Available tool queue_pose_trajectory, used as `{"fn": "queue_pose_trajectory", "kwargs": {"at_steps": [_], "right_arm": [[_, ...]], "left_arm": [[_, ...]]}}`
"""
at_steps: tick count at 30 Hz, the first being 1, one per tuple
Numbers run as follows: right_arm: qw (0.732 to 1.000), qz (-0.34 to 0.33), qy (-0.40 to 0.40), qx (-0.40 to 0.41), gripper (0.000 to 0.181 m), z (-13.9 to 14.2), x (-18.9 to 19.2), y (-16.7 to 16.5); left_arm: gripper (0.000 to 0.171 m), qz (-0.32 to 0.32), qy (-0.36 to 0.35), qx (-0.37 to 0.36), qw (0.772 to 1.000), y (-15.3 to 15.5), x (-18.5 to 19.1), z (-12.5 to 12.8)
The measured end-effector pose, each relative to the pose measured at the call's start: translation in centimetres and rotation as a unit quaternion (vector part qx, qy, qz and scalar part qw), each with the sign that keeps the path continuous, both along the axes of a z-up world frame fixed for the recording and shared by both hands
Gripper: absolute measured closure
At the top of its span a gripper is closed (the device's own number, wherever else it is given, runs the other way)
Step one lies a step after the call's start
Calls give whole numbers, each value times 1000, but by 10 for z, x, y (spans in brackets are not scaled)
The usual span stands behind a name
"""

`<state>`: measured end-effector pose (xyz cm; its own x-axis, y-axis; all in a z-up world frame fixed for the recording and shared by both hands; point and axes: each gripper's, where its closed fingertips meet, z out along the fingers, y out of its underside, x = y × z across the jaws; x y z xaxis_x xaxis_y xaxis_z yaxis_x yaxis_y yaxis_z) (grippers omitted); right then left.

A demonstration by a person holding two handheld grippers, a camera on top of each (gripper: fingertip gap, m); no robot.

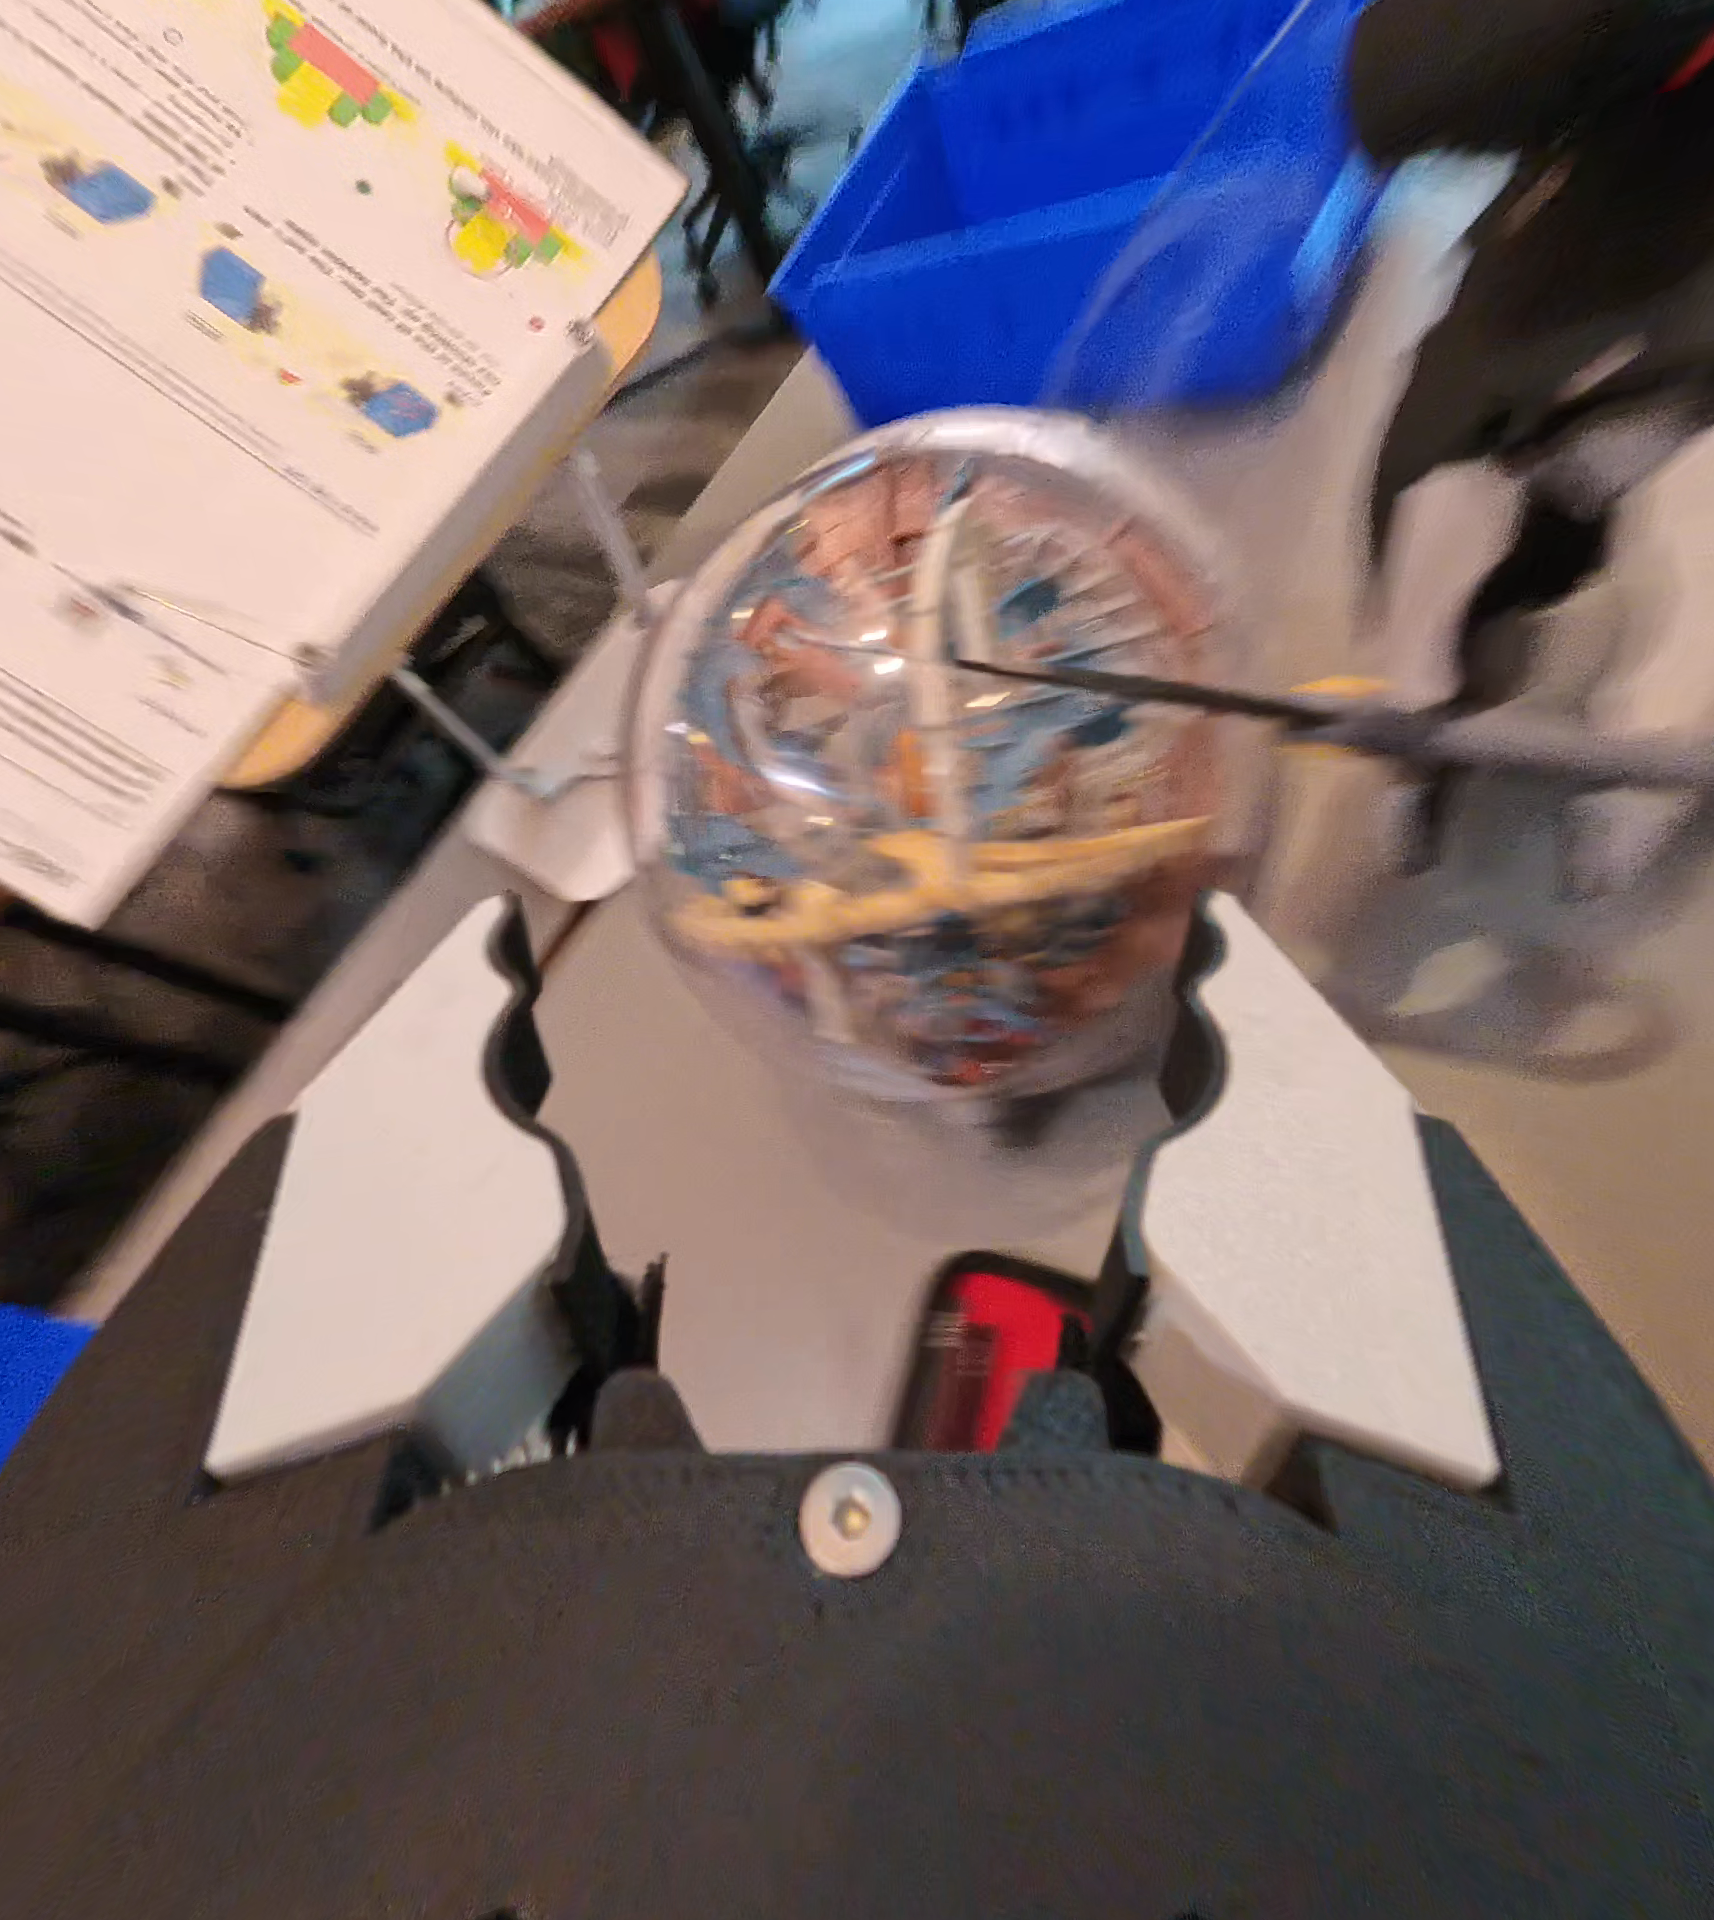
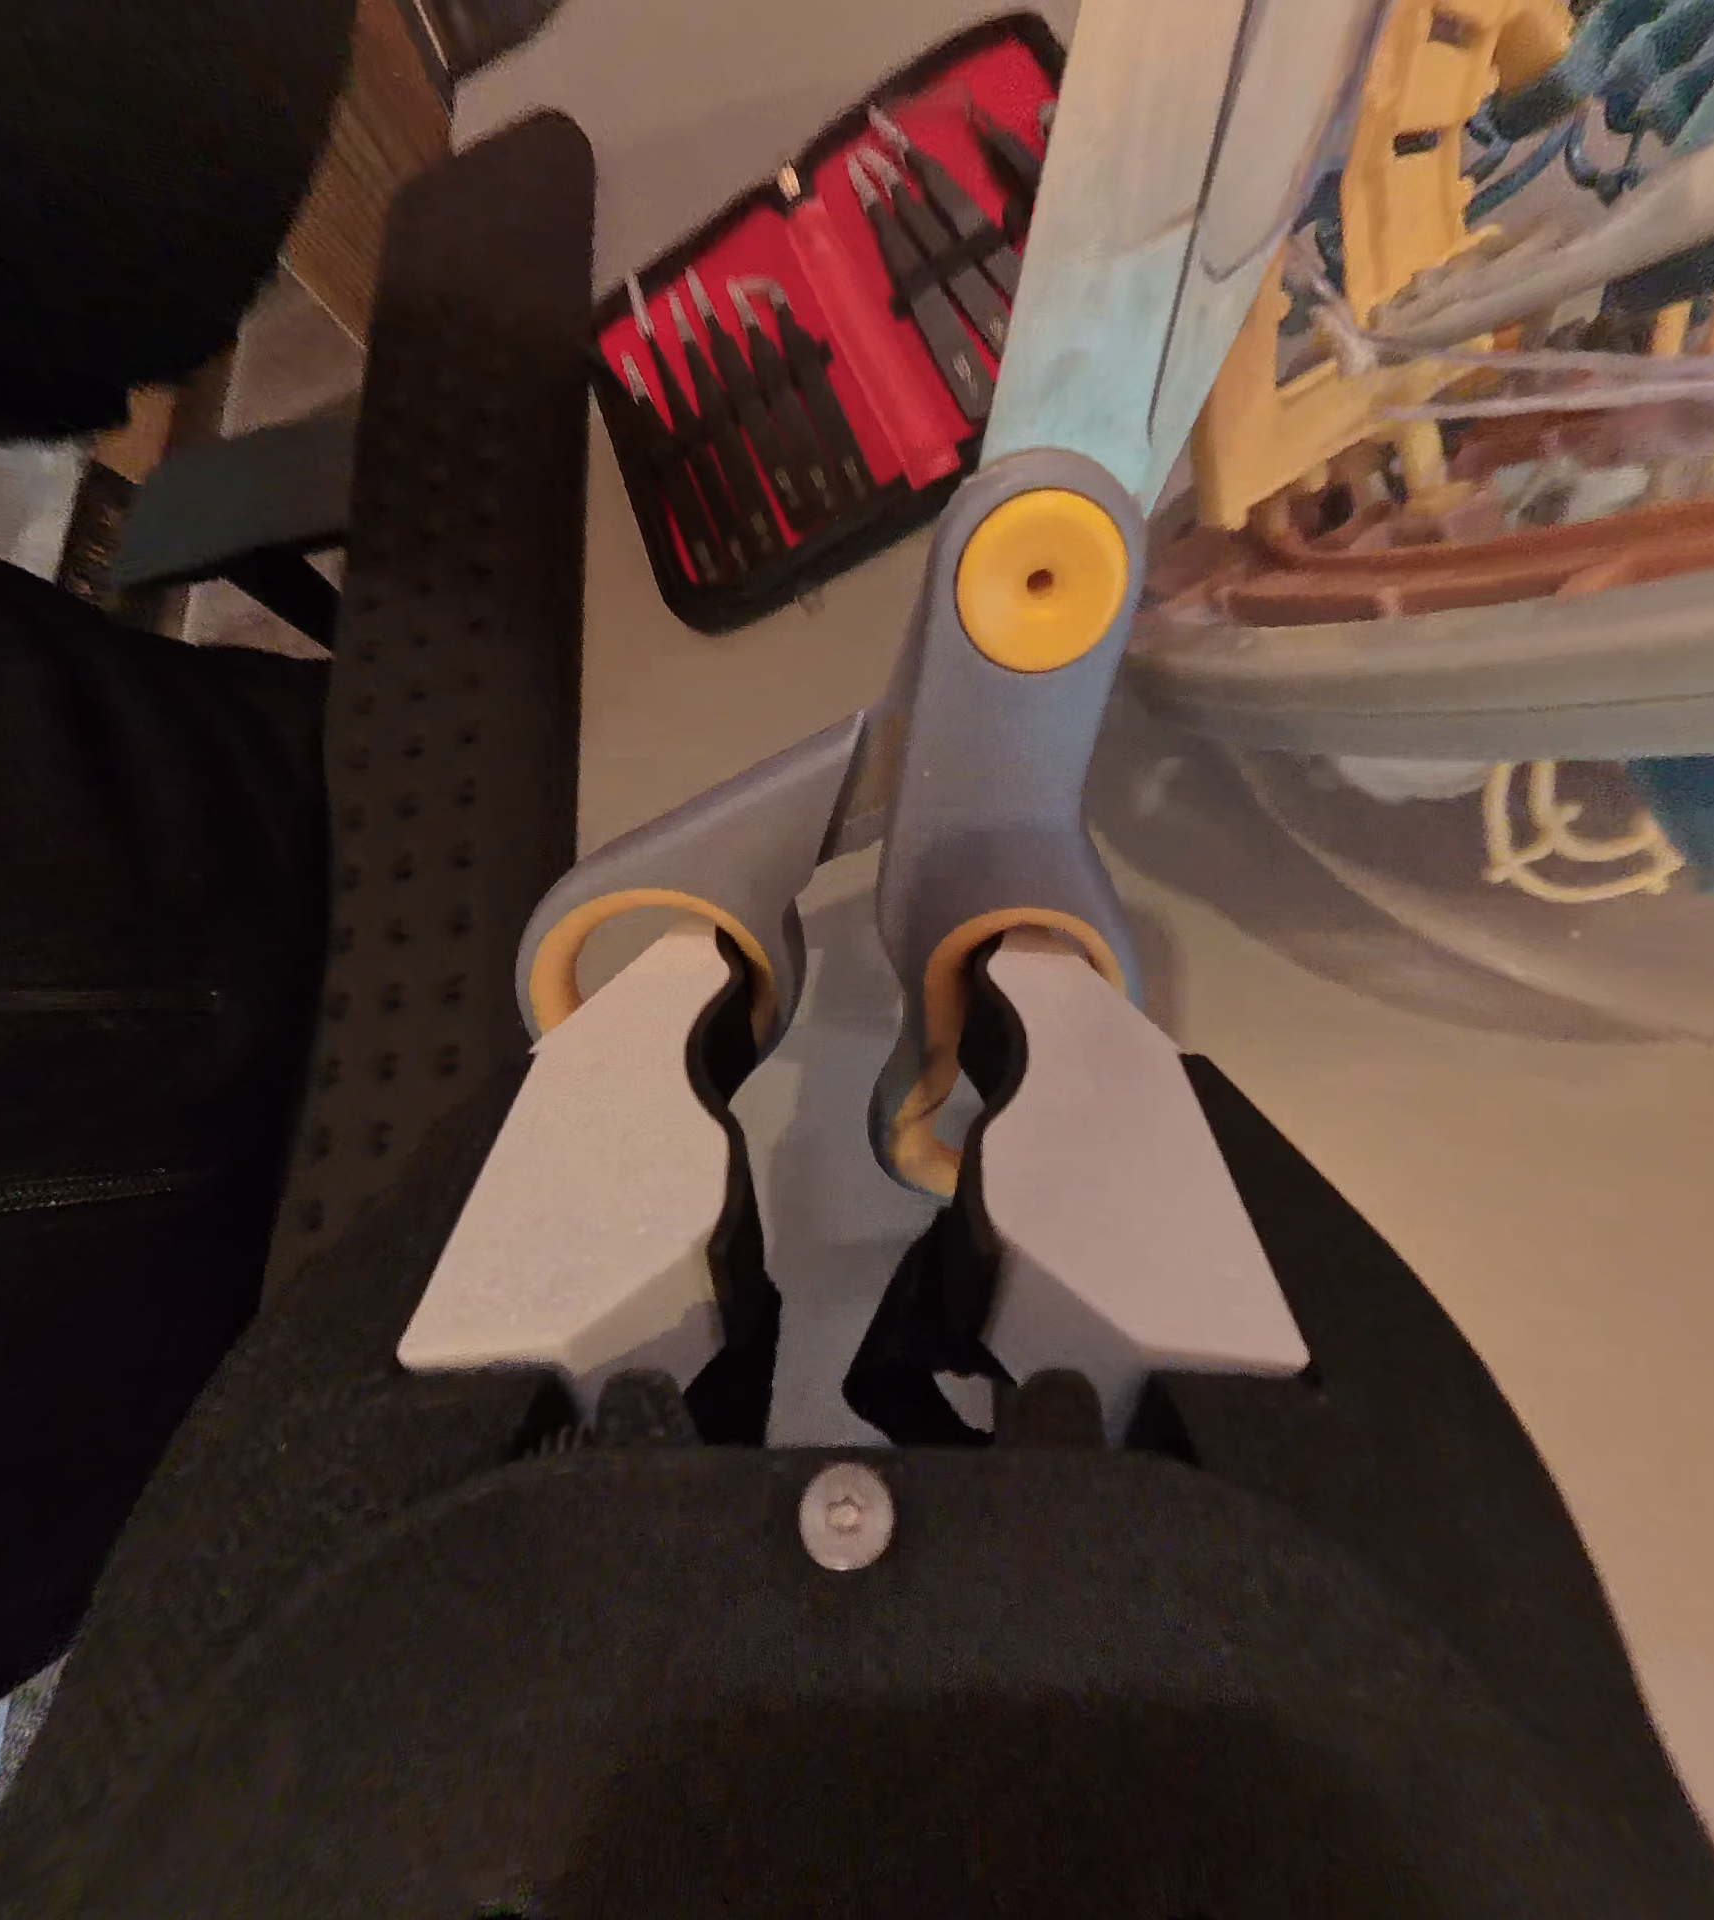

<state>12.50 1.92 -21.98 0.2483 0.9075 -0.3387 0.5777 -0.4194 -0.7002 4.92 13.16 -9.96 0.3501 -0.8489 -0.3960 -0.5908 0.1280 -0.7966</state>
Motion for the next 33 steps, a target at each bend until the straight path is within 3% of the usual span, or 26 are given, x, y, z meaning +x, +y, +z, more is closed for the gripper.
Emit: {"fn": "queue_pose_trajectory", "kwargs": {"at_steps": [2,5,6,8,10,14,18,21,25,26,27,30,31,33], "right_arm": [[999,1,37,-15,148,7,-5,0],[995,-4,88,-44,148,19,-13,3],[994,-4,100,-51,148,23,-15,3],[993,-4,103,-62,148,21,-18,2],[989,-10,124,-83,148,20,-22,0],[979,-15,178,-94,148,35,-26,-1],[979,-1,178,-99,148,39,-30,-2],[978,2,182,-98,148,40,-37,-3],[976,-5,195,-94,149,42,-33,1],[977,-7,195,-85,150,42,-33,2],[978,-9,194,-77,159,44,-33,3],[979,-5,191,-65,161,49,-36,5],[980,-6,191,-50,163,53,-38,7],[979,-7,202,-26,166,64,-41,11]], "left_arm": [[67,-49,-85,-113,989,-50,6,-12],[60,-83,-141,-268,950,-97,42,-61],[53,-86,-157,-307,935,-106,56,-76],[32,-78,-229,-332,912,-105,80,-77],[47,-102,-262,-384,880,-111,95,-72],[33,-78,-278,-389,875,-116,114,-88],[40,-111,-361,-443,813,-120,132,-72],[41,-114,-404,-448,790,-109,135,-57],[43,-113,-413,-440,790,-106,139,-55],[56,-114,-416,-430,793,-105,138,-55],[57,-112,-419,-427,794,-105,137,-53],[60,-114,-436,-414,791,-102,134,-45],[68,-114,-451,-408,785,-99,130,-38],[67,-119,-449,-386,797,-97,128,-29]]}}
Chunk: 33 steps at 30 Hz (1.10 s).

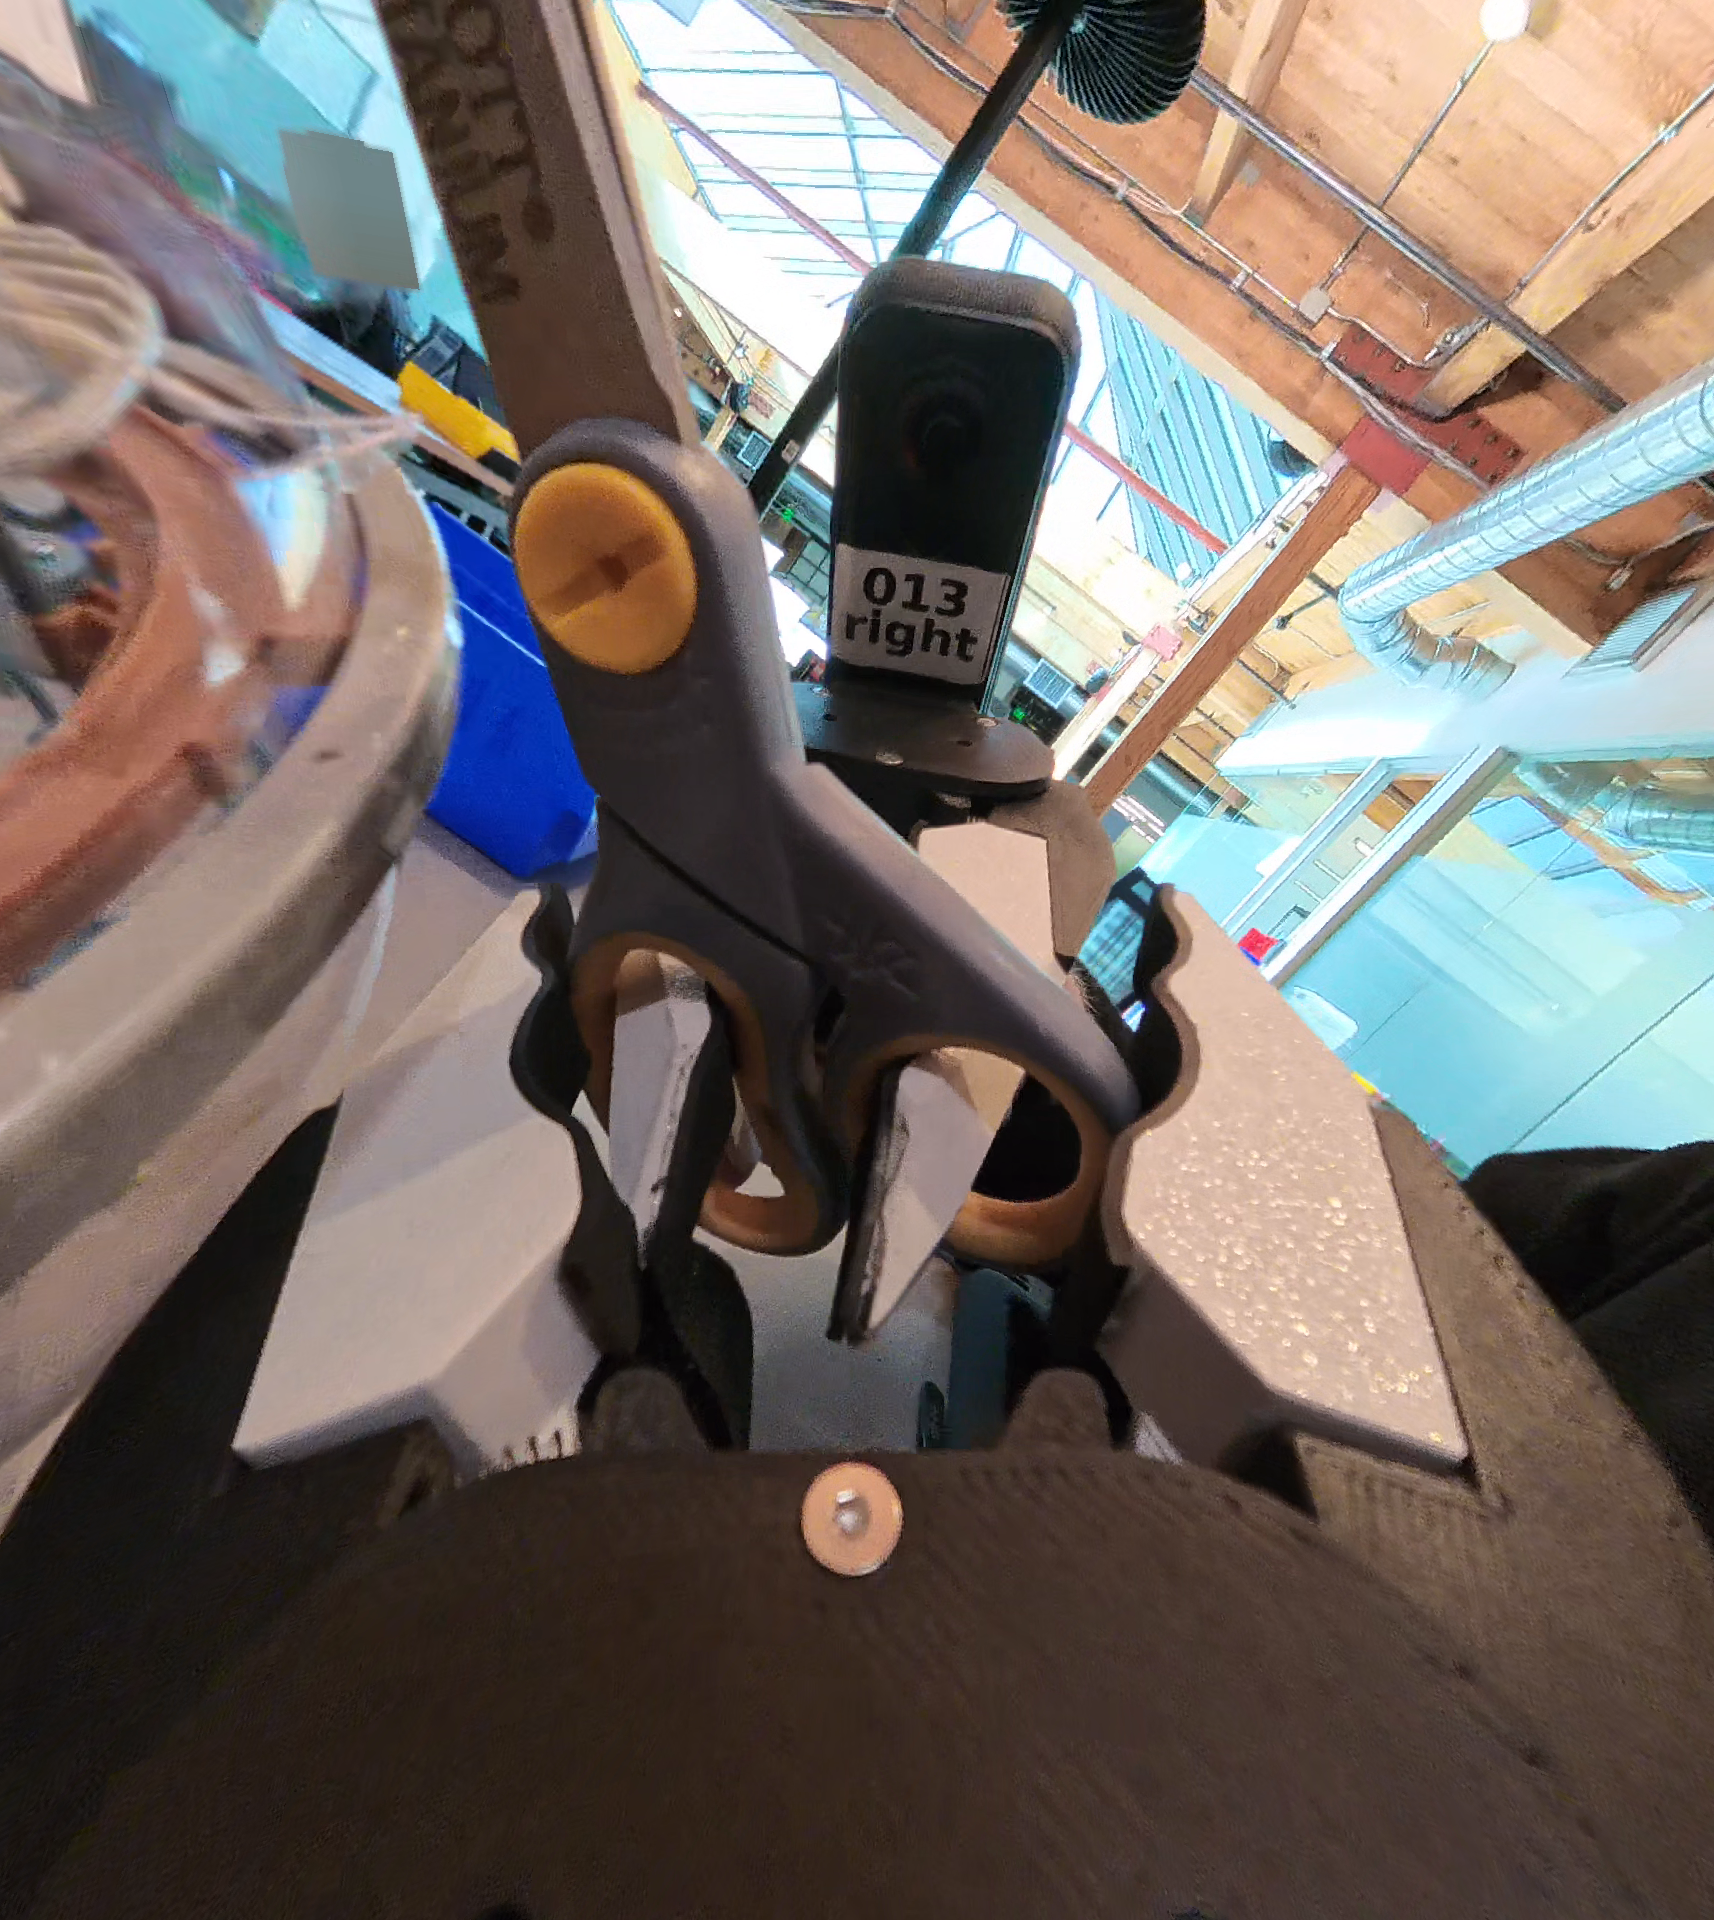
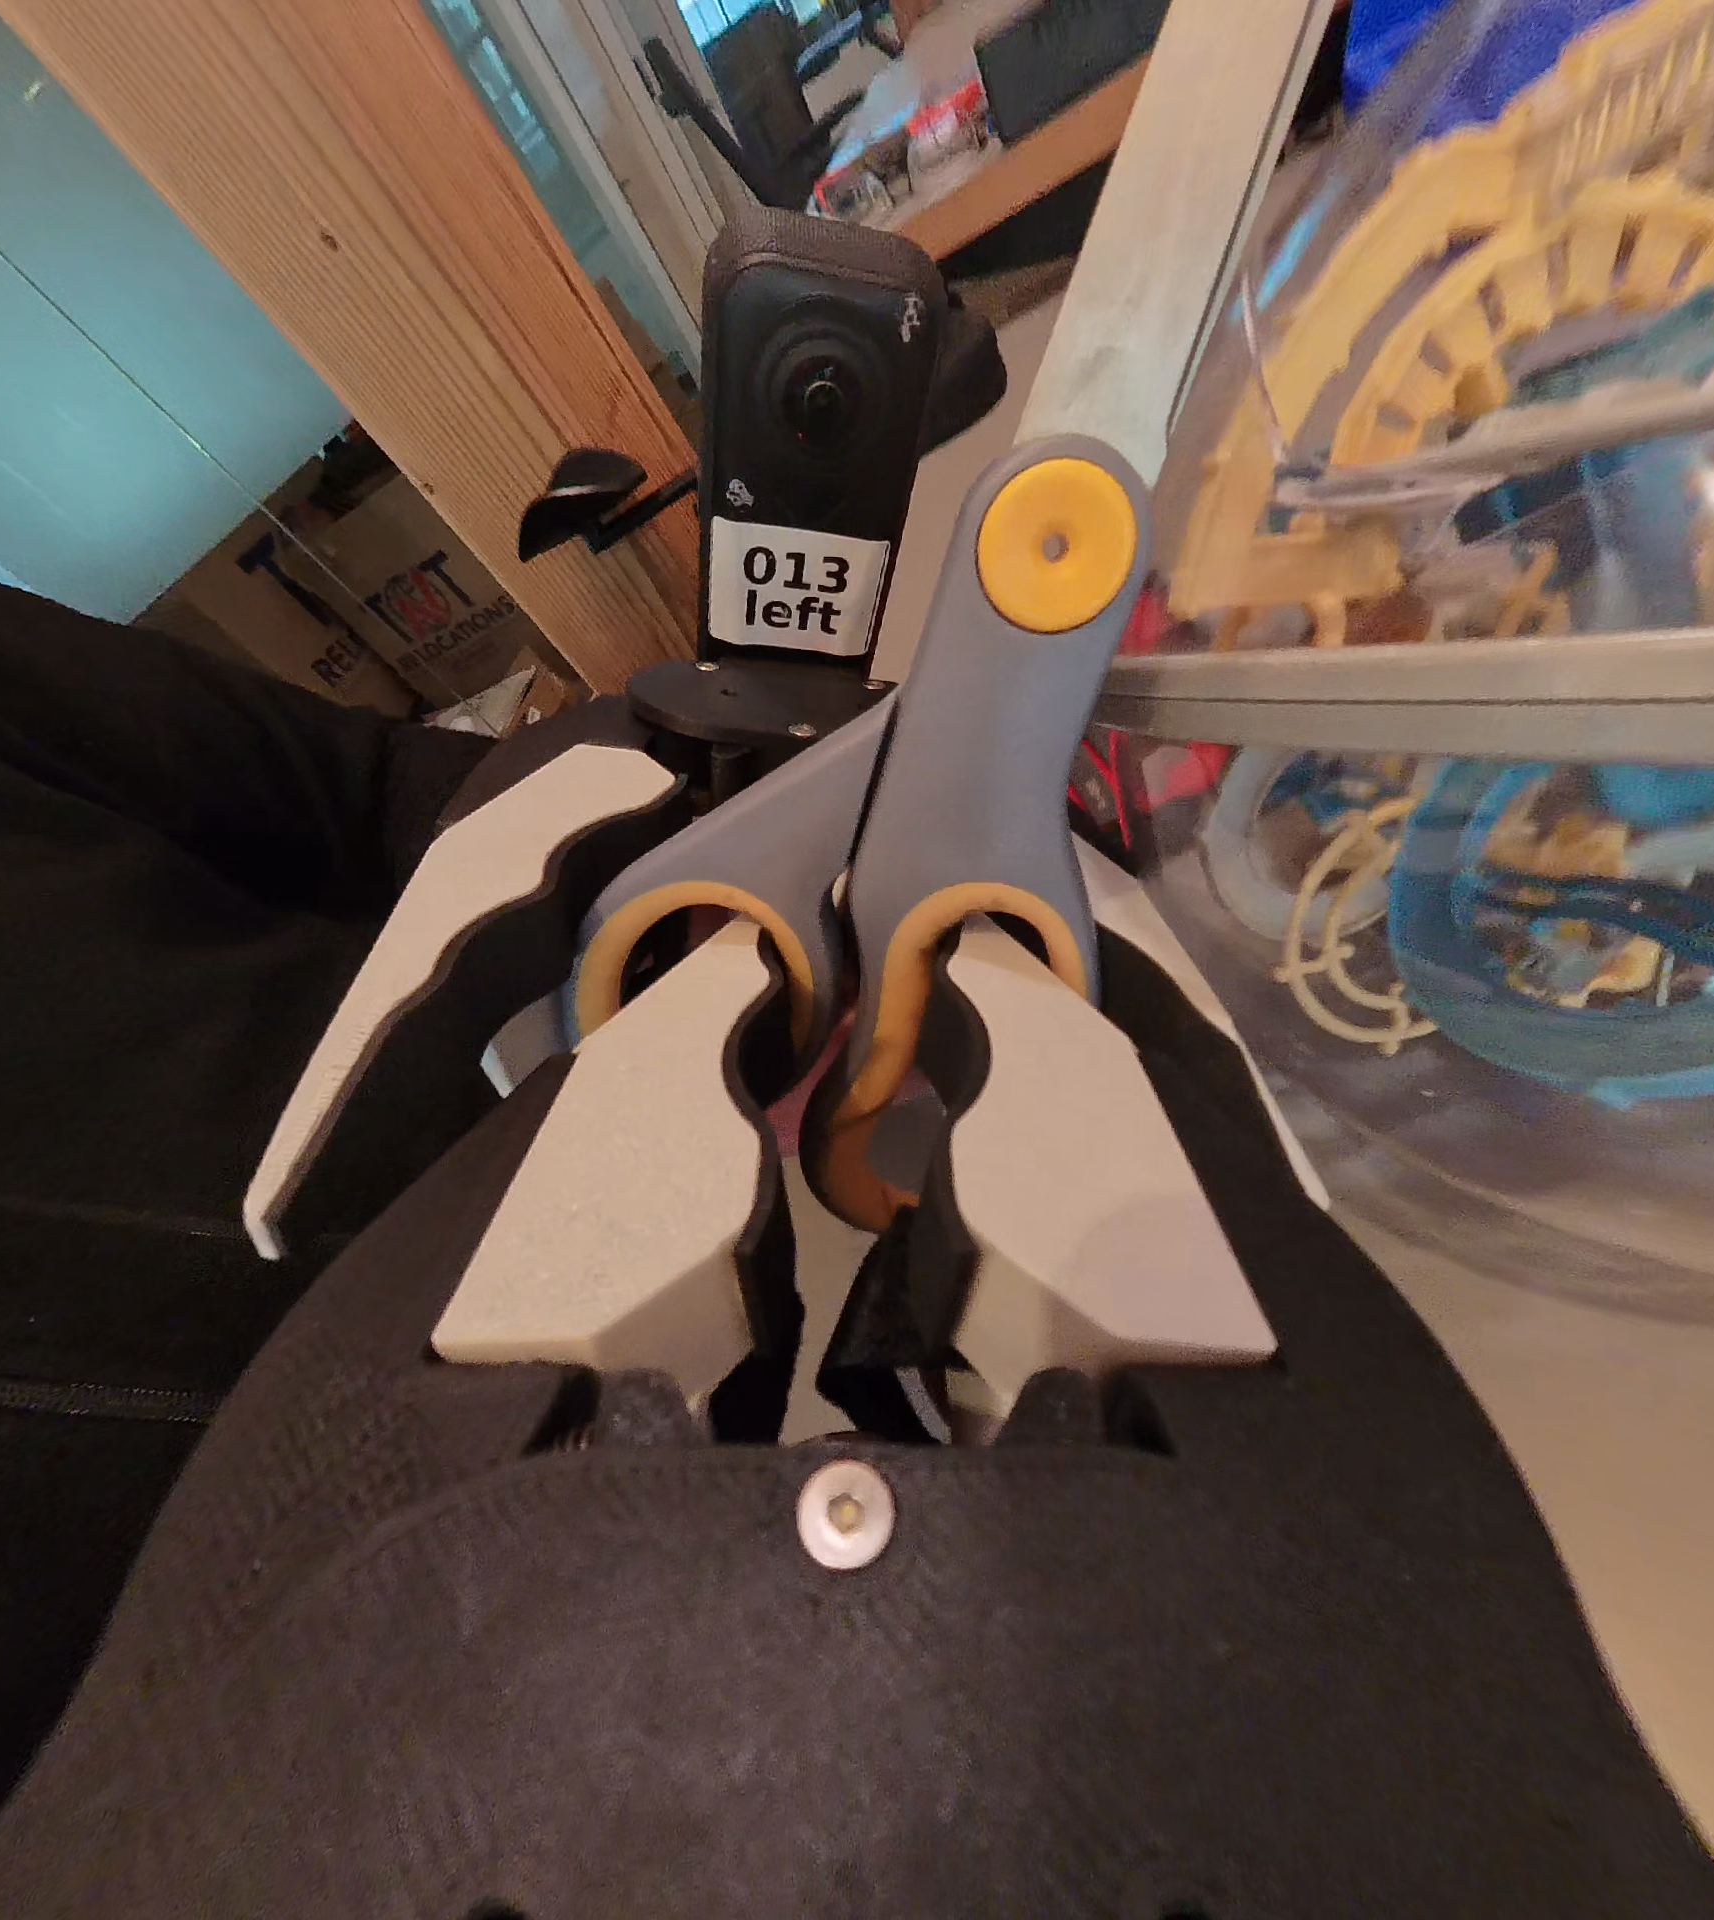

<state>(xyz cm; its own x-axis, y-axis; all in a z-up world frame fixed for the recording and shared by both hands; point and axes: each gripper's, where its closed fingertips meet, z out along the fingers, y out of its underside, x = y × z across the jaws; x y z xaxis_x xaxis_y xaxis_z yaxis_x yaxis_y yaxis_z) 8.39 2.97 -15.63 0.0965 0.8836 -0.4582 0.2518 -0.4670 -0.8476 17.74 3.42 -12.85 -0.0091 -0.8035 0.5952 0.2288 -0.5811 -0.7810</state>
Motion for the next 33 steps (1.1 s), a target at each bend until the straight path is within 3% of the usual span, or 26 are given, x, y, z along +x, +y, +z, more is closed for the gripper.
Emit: {"fn": "queue_pose_trajectory", "kwargs": {"at_steps": [11,15,21,26,32,33], "right_arm": [[999,-10,33,-4,162,-2,0,-13],[999,-18,44,4,162,-3,2,-21],[995,-75,47,49,163,7,13,-12],[987,-113,-22,111,163,6,15,-9],[956,-162,-122,213,162,15,7,-6],[947,-178,-139,229,162,17,8,-1]], "left_arm": [[62,-8,46,30,998,-16,2,-9],[59,-16,94,54,994,-27,3,-19],[74,30,133,102,985,-32,-15,-24],[86,53,152,122,979,-32,-31,-20],[93,67,146,134,978,-34,-47,-8],[105,64,144,137,978,-35,-48,-6]]}}
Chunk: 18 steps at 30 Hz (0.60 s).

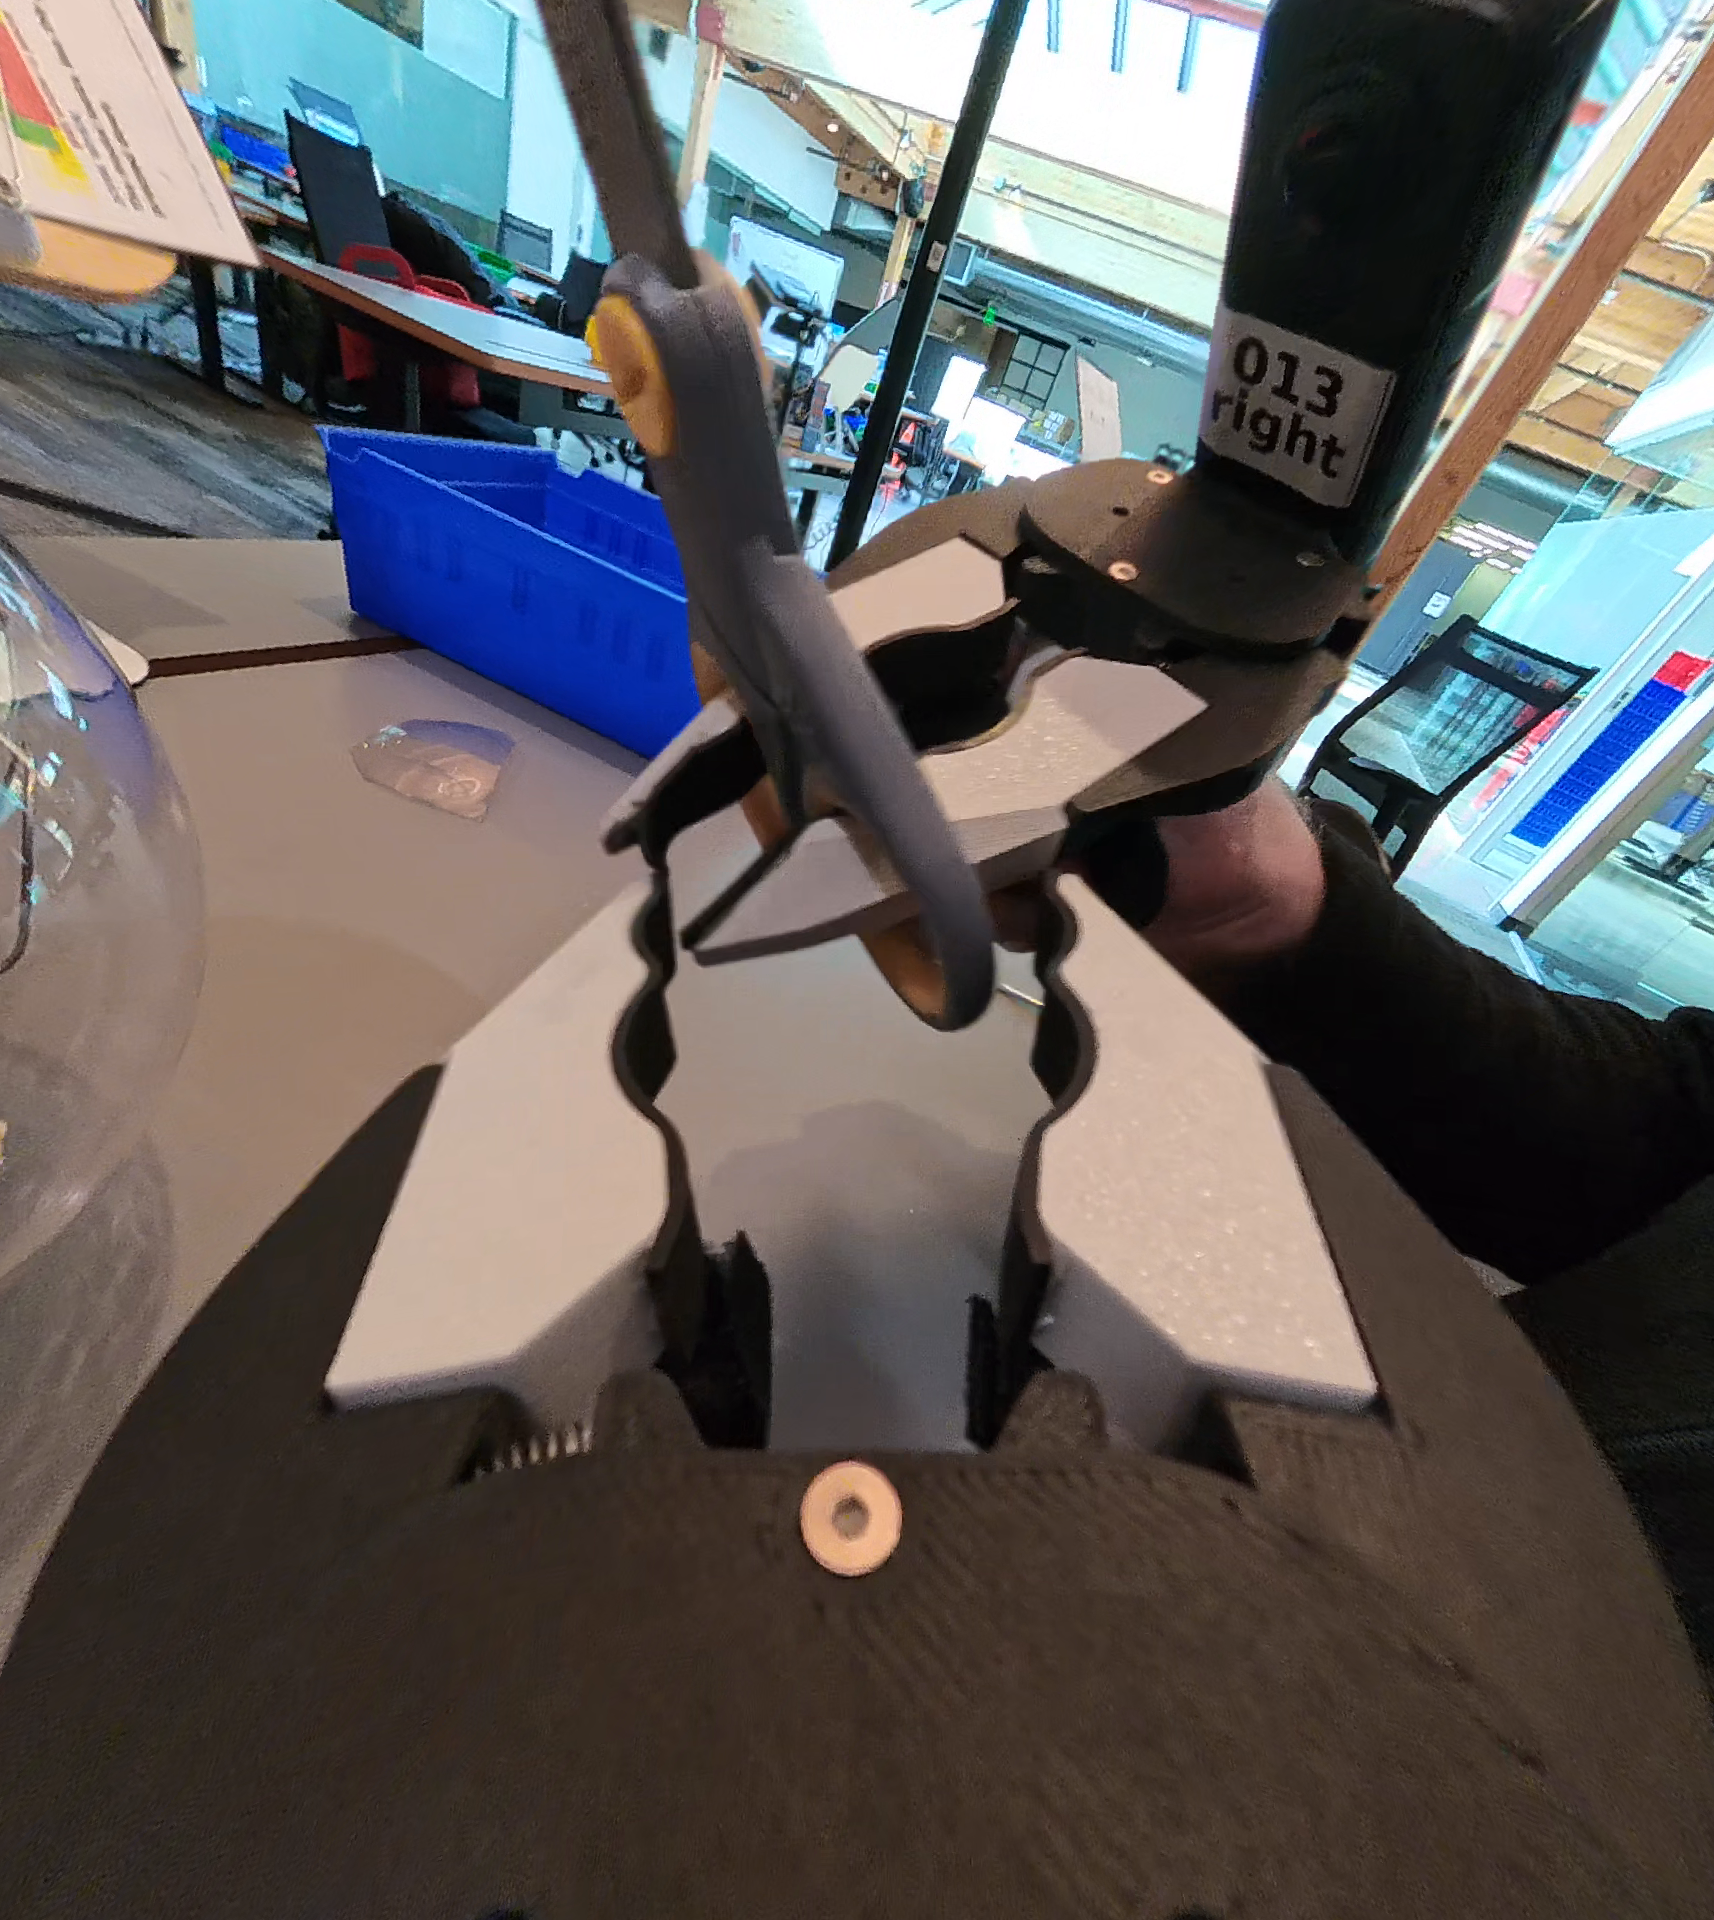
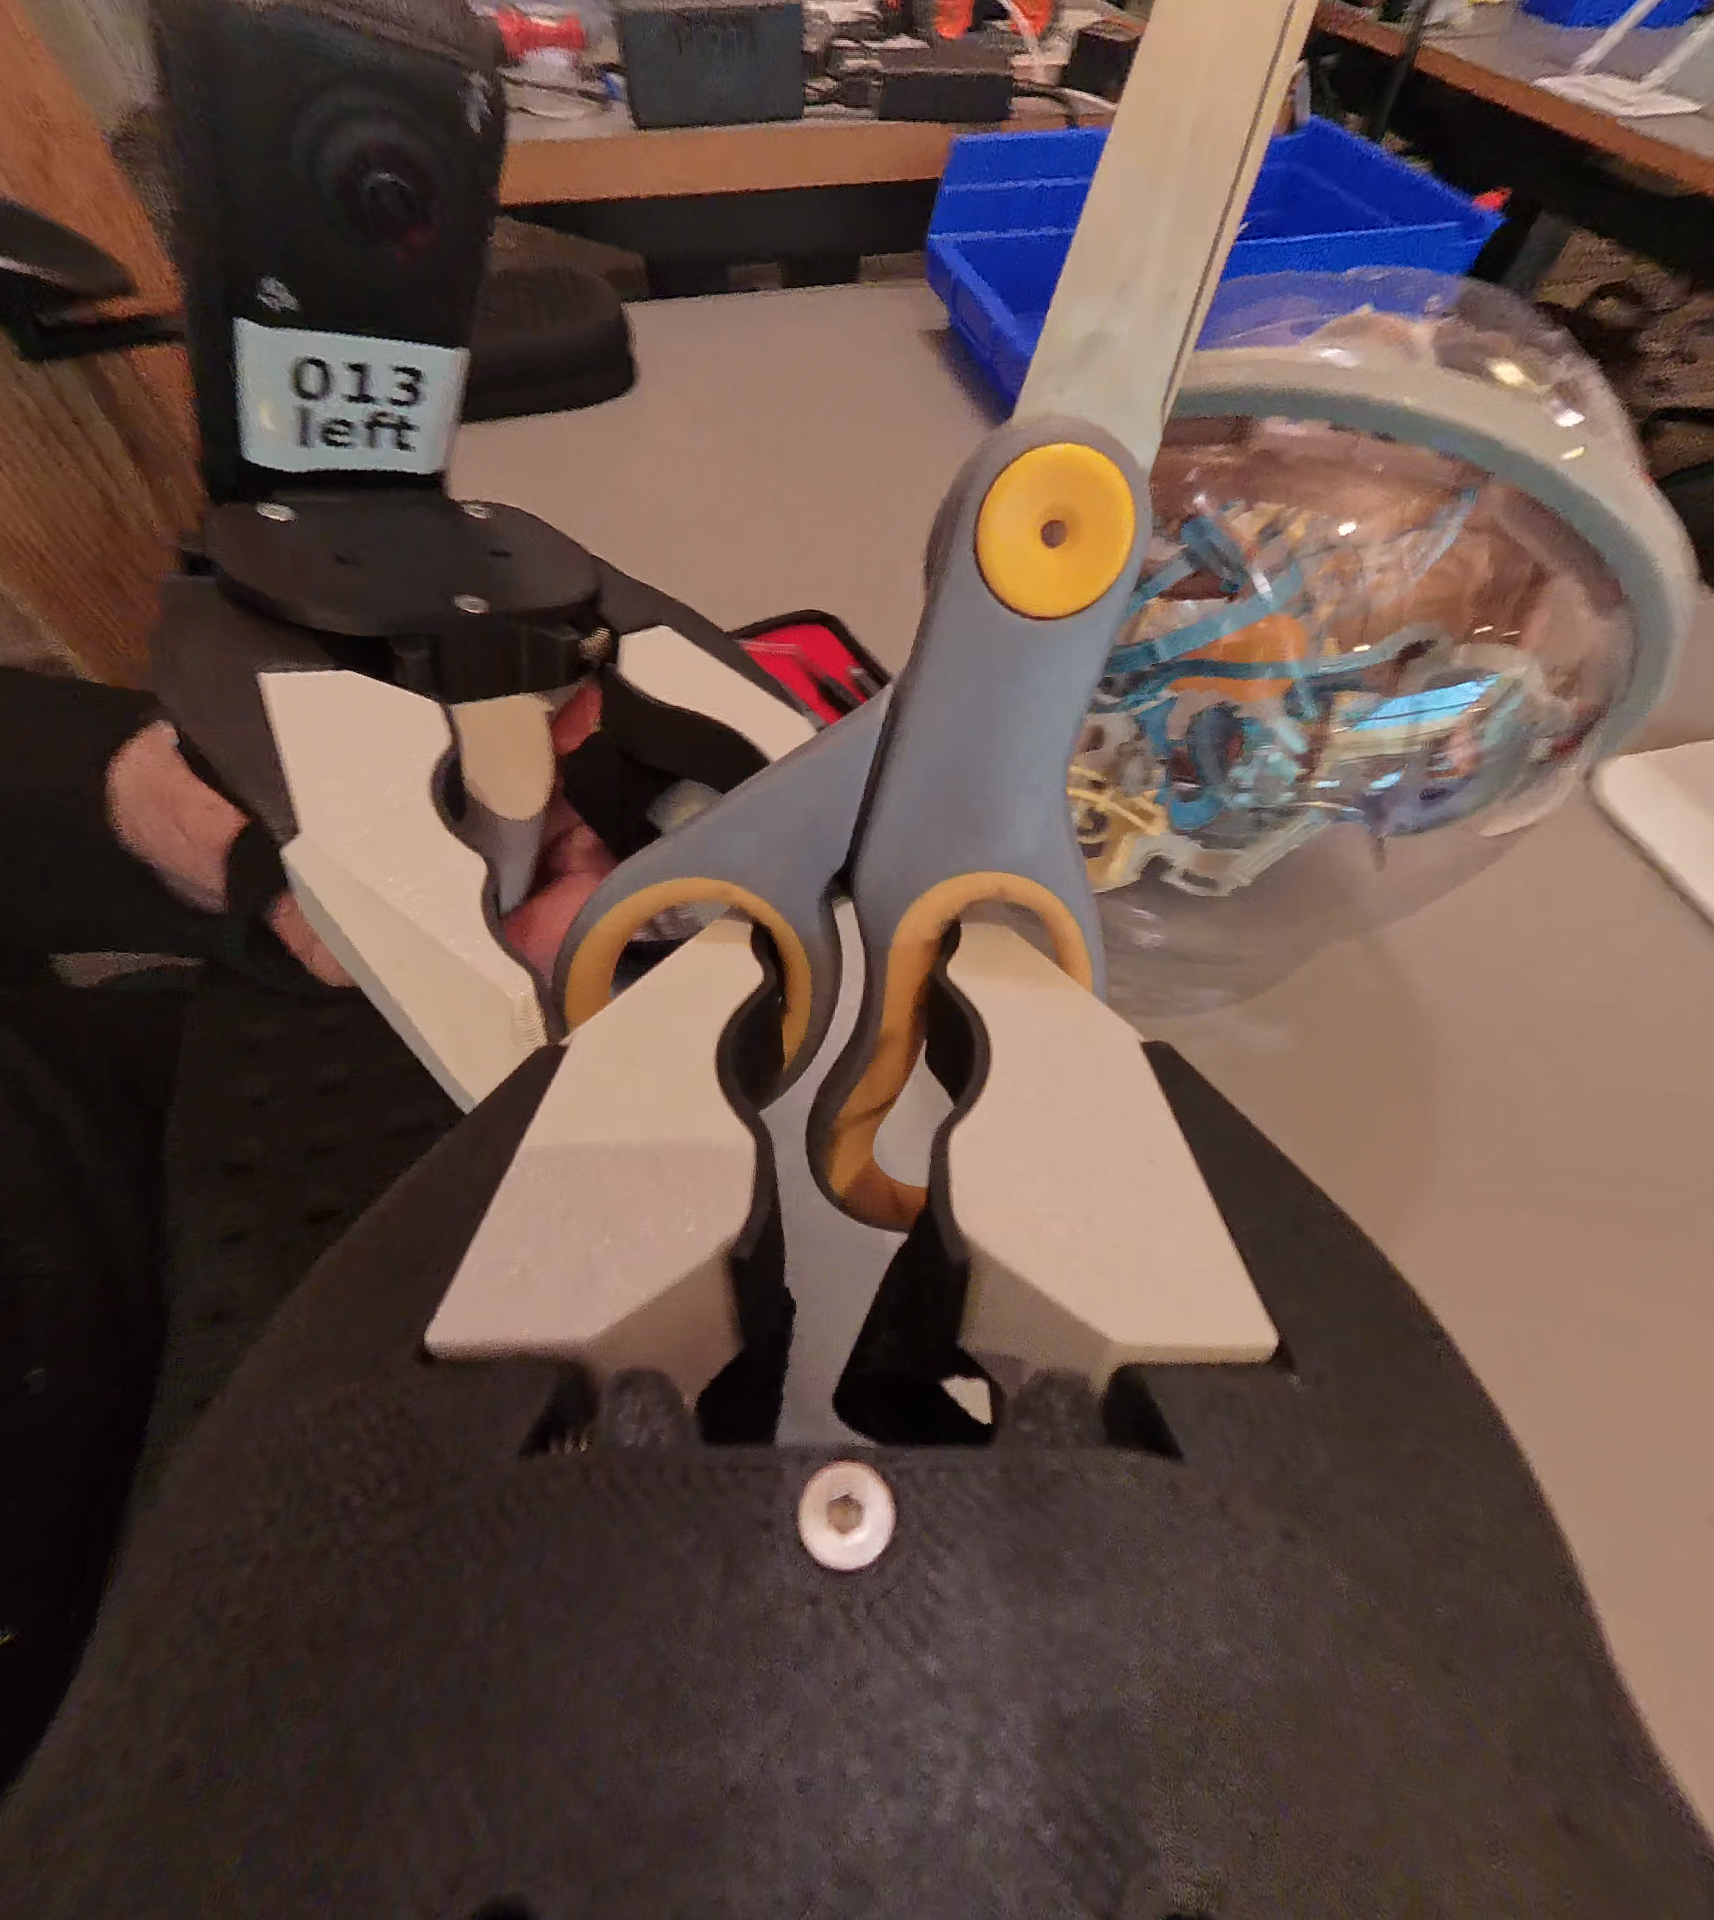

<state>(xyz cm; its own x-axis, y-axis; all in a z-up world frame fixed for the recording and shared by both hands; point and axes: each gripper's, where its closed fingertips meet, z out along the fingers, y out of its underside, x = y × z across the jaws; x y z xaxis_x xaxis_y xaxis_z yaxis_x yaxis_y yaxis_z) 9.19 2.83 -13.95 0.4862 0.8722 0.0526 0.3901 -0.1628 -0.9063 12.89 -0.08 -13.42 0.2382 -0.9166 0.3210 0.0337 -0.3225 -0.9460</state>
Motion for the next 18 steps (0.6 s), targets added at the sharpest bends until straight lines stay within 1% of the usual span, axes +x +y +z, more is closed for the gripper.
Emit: {"fn": "queue_pose_trajectory", "kwargs": {"at_steps": [1,3,10,13,14,15,17,18], "right_arm": [[999,-22,-17,18,162,2,2,5],[998,-43,-19,43,156,10,1,10],[993,-72,-32,87,151,25,-12,17],[990,-85,-38,107,123,32,-12,22],[991,-83,-38,100,106,32,-13,23],[992,-78,-39,92,98,32,-15,23],[992,-73,-39,99,91,34,-17,23],[991,-73,-43,104,84,35,-18,24]], "left_arm": [[106,4,-1,2,1000,1,-2,2],[106,11,-16,10,1000,2,-7,9],[107,1,-17,34,999,5,-23,19],[107,-18,-14,47,999,-2,-27,24],[110,-28,-13,51,998,-6,-26,25],[111,-36,-13,57,998,-9,-25,27],[113,-52,0,81,995,-14,-23,30],[113,-52,10,93,994,-15,-22,31]]}}
